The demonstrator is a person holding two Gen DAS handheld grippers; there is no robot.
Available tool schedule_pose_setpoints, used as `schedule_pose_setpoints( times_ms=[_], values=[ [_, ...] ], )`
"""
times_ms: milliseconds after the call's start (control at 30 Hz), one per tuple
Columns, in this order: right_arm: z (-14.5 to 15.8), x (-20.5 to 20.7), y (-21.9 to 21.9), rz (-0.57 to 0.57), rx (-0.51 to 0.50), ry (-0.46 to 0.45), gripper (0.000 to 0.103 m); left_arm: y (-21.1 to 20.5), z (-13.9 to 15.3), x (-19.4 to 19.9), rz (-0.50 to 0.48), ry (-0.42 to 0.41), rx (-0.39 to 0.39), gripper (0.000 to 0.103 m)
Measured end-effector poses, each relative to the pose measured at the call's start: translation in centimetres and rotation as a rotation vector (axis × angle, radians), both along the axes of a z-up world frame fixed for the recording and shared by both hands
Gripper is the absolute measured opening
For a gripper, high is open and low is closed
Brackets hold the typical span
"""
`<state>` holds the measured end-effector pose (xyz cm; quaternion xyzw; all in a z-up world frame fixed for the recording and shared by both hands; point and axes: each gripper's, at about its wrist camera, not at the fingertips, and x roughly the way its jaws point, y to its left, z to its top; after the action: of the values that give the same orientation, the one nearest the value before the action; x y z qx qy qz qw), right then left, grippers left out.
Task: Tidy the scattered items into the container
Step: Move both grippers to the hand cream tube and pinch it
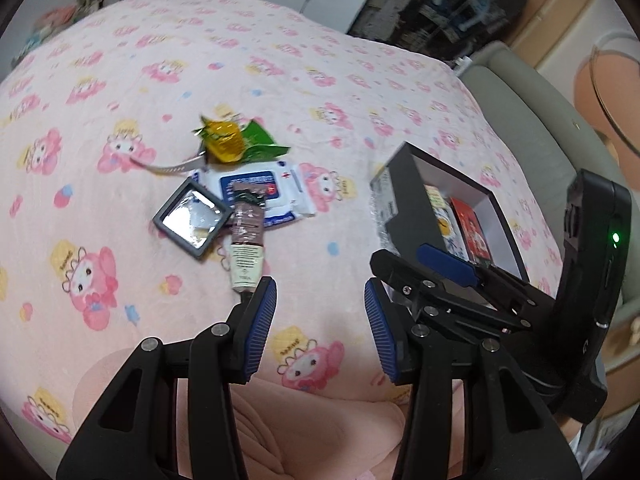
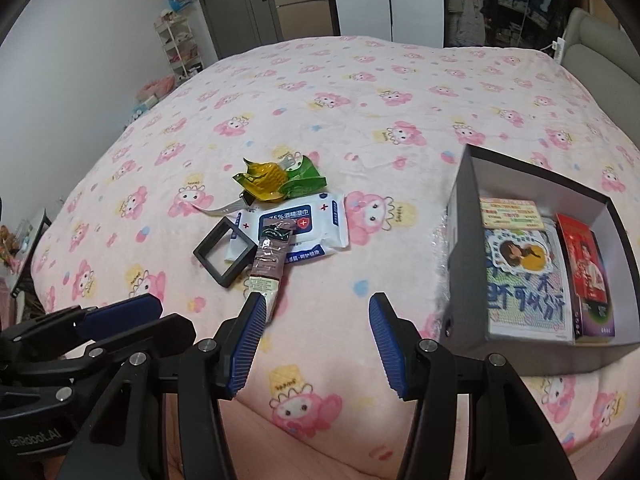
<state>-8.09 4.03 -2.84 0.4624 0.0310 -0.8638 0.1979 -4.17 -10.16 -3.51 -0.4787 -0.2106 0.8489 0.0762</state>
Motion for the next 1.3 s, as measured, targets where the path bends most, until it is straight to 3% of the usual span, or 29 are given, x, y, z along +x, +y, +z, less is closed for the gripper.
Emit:
schedule_pose_setpoints(
  times_ms=[233, 500, 800, 1000, 1133, 1300],
  values=[
    [-2.1, -3.0, -2.1, -0.001, 0.036, -0.039, 0.050, -1.7, -3.9, -3.7, 0.077, -0.115, 0.069, 0.045],
    [-6.8, -5.2, -4.6, 0.045, 0.094, -0.136, 0.050, -3.3, -8.3, -7.7, 0.156, -0.238, 0.124, 0.045],
    [-11.0, -6.4, -6.6, 0.092, 0.125, -0.228, 0.050, -4.3, -12.3, -9.3, 0.191, -0.331, 0.199, 0.045],
    [-12.1, -6.2, -7.6, 0.122, 0.101, -0.265, 0.051, -4.1, -13.4, -9.6, 0.215, -0.380, 0.173, 0.045],
    [-12.7, -6.2, -7.6, 0.127, 0.063, -0.297, 0.056, -3.9, -14.3, -9.9, 0.203, -0.407, 0.191, 0.045],
    [-12.8, -5.8, -6.6, 0.131, 0.047, -0.315, 0.057, -2.2, -14.5, -10.1, 0.092, -0.416, 0.263, 0.046]
  ],
)
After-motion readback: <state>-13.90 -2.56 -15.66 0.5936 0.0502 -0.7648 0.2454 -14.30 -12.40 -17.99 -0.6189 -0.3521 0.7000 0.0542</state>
